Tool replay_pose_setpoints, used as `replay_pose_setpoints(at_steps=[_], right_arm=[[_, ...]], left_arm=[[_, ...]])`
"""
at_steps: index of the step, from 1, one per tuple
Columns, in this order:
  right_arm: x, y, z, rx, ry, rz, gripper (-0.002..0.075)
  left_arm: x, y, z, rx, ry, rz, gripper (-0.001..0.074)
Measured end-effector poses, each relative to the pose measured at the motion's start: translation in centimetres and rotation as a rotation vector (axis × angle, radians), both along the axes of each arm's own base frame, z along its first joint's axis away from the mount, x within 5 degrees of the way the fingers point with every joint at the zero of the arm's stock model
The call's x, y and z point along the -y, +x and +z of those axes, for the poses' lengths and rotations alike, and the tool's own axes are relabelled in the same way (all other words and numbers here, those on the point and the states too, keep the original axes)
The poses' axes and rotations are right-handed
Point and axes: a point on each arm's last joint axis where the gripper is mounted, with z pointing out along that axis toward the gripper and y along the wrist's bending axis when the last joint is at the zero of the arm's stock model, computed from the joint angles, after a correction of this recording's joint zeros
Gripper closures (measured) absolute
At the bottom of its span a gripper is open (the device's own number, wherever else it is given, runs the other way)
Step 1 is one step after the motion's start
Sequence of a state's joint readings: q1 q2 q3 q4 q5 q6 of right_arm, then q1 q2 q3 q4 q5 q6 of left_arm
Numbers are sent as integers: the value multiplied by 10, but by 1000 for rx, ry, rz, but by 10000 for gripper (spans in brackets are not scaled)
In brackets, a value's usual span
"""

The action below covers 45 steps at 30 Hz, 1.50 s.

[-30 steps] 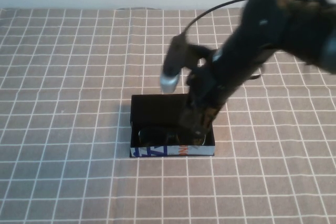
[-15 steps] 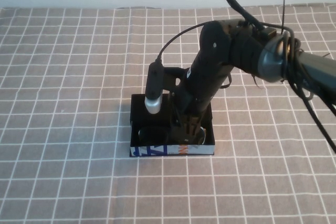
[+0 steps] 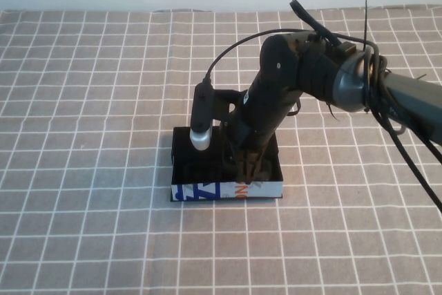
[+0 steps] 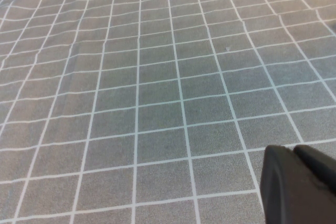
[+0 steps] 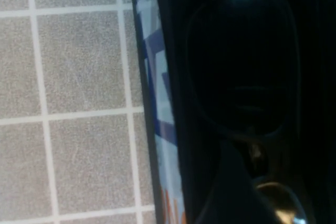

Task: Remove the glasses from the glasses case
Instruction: Pick up the glasses from the glasses case

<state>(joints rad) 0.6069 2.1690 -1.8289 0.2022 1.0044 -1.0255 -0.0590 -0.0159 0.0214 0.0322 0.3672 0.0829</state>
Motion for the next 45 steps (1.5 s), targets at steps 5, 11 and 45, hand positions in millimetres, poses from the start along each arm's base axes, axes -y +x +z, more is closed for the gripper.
replay_pose_setpoints(at_steps=[5, 11, 45], right_arm=[[1, -2, 0, -17, -10, 6, 387], [-3, -10, 0, -50, -32, 34, 392], [0, 0, 11, 17, -70, -104, 664]], left_arm=[[0, 0, 0, 0, 0, 0, 739], [0, 0, 0, 0, 0, 0, 739], [0, 0, 0, 0, 0, 0, 739]])
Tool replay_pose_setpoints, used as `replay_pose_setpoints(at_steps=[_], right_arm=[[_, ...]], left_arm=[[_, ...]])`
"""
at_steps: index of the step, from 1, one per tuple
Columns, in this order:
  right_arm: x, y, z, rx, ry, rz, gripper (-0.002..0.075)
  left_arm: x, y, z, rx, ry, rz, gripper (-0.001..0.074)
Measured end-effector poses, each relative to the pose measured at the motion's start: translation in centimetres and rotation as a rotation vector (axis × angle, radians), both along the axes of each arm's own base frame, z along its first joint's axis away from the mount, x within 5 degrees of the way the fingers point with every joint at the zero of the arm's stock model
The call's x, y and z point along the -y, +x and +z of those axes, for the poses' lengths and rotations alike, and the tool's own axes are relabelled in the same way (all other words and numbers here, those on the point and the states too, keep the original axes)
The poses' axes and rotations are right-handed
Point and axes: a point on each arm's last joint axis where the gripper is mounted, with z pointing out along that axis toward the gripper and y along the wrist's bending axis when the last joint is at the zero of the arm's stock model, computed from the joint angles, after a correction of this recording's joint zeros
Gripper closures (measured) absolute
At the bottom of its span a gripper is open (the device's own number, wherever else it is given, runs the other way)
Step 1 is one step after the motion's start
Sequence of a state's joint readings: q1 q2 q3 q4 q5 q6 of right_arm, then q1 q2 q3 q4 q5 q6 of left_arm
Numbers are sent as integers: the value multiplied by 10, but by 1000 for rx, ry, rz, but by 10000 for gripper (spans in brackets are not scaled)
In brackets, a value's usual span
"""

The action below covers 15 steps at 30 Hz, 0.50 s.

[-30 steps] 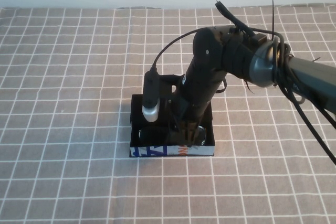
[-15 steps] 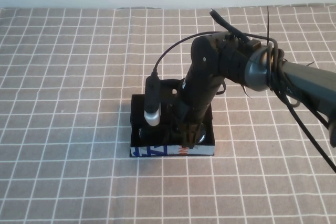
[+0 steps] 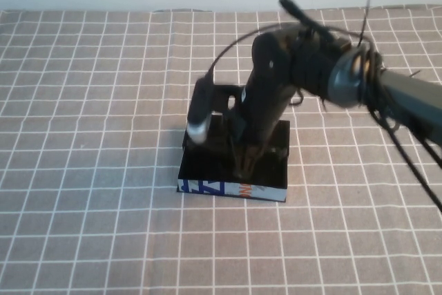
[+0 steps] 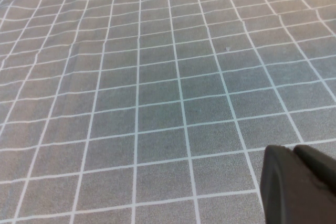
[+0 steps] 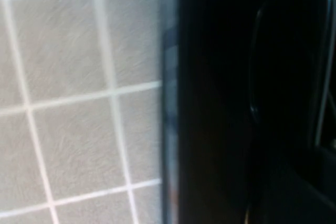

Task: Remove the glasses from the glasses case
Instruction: Pick up the glasses from the glasses case, then place the glasses on the table

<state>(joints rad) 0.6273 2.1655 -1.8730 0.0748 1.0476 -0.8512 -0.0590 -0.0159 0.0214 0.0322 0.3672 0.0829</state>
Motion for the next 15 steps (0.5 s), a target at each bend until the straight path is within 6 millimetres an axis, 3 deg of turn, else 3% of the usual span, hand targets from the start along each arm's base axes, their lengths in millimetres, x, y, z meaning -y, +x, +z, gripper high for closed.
replay_pose_setpoints(at_steps=[7, 11, 15], right_arm=[[16, -11, 71, -9, 117, -289, 664], [39, -17, 98, -69, 149, -465, 664], [64, -23, 112, -110, 196, -625, 664]], left_arm=[[0, 0, 0, 0, 0, 0, 739], [0, 0, 0, 0, 0, 0, 739], [0, 0, 0, 0, 0, 0, 739]])
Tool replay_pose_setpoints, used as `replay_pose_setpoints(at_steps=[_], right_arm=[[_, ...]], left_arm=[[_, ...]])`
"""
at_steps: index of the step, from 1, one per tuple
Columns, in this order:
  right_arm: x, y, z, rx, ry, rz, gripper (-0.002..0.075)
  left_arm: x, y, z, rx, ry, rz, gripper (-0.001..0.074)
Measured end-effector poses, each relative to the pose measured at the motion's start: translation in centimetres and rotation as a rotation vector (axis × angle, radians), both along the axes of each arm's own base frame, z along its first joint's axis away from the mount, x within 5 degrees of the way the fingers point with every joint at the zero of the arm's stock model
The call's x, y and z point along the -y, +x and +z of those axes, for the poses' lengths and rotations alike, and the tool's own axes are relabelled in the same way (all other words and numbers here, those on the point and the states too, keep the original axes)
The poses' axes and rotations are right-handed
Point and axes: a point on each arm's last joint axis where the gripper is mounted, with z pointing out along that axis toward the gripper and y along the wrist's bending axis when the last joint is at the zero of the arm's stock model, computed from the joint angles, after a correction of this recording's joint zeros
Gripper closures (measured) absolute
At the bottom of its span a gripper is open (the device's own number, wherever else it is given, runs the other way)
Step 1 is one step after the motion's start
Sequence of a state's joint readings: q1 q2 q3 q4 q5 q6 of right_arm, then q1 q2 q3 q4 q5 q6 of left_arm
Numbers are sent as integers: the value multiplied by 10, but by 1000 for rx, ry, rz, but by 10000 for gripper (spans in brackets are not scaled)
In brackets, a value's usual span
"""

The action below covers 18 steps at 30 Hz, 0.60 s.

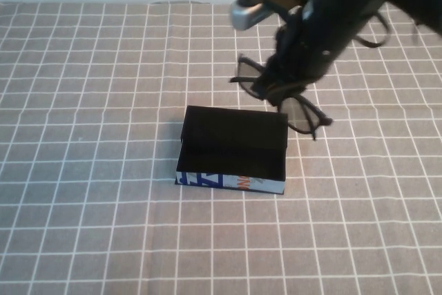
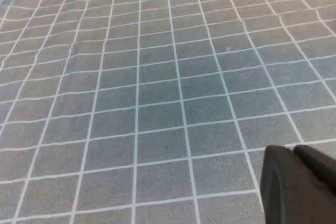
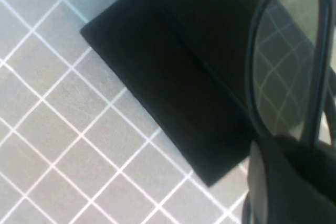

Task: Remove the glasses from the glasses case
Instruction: Place the glasses on the table

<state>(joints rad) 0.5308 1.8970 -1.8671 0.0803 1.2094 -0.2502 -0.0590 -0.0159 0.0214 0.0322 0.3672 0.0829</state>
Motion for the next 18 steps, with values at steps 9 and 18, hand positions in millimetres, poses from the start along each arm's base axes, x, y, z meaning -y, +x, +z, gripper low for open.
replay_pose_setpoints(at_steps=[9, 18], right_arm=[[49, -33, -33, -45, 98, -324, 665], [74, -67, -100, -242, 176, -638, 665]], left_arm=[[0, 0, 0, 0, 0, 0, 739], [0, 0, 0, 0, 0, 0, 739]])
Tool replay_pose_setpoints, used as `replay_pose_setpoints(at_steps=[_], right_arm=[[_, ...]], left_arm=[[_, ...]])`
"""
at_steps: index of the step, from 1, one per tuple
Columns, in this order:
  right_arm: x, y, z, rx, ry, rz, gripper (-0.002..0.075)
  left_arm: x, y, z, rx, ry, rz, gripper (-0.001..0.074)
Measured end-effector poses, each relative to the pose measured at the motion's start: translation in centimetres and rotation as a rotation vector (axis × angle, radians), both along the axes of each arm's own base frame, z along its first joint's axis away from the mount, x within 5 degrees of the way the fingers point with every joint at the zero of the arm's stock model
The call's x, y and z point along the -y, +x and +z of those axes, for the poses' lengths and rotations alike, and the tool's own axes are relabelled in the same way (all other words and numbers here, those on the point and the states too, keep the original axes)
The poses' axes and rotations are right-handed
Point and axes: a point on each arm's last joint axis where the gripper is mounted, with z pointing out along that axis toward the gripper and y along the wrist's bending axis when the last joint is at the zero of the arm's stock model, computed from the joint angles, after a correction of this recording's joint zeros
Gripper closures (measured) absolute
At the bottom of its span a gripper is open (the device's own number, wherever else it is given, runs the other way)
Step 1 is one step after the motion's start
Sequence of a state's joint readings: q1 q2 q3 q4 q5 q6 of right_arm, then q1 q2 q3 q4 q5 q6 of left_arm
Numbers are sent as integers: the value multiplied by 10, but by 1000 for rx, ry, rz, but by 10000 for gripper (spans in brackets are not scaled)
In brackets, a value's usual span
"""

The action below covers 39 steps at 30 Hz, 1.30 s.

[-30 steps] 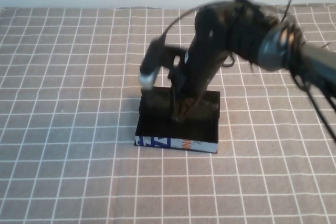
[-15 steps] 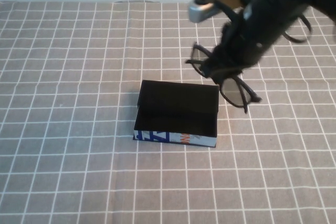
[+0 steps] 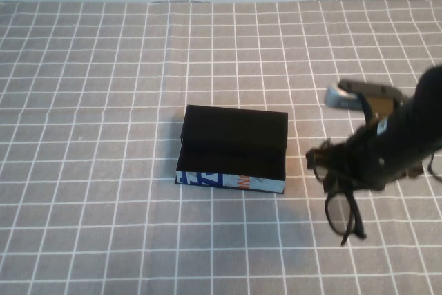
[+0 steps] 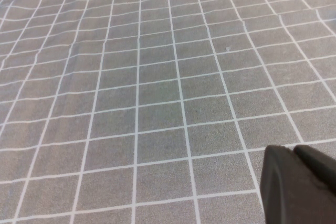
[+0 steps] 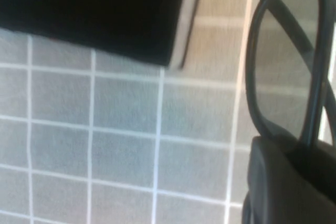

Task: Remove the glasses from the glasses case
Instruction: Place the glasses on the table

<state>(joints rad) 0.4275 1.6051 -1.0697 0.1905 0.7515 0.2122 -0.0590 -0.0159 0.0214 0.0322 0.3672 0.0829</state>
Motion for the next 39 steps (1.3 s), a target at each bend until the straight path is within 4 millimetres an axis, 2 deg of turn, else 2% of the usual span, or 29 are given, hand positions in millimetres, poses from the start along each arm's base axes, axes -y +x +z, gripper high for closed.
replay_pose_setpoints(at_steps=[4, 13, 19, 26, 29, 33, 37, 39], right_arm=[[2, -9, -19, -43, 38, -59, 665], [1, -8, -35, -90, 40, -120, 647], [1, -4, -45, -96, 18, -119, 573], [2, -4, -46, -99, -5, -102, 445], [3, -5, -44, -121, -34, -75, 426], [4, -9, -28, -127, -44, -49, 495], [11, -21, -2, -89, -42, -24, 664], [16, -32, 13, -44, -28, -7, 710]], left_arm=[[0, 0, 0, 0, 0, 0, 739], [0, 0, 0, 0, 0, 0, 739], [0, 0, 0, 0, 0, 0, 740], [0, 0, 0, 0, 0, 0, 739], [0, 0, 0, 0, 0, 0, 739], [0, 0, 0, 0, 0, 0, 739], [0, 0, 0, 0, 0, 0, 739], [0, 0, 0, 0, 0, 0, 739]])
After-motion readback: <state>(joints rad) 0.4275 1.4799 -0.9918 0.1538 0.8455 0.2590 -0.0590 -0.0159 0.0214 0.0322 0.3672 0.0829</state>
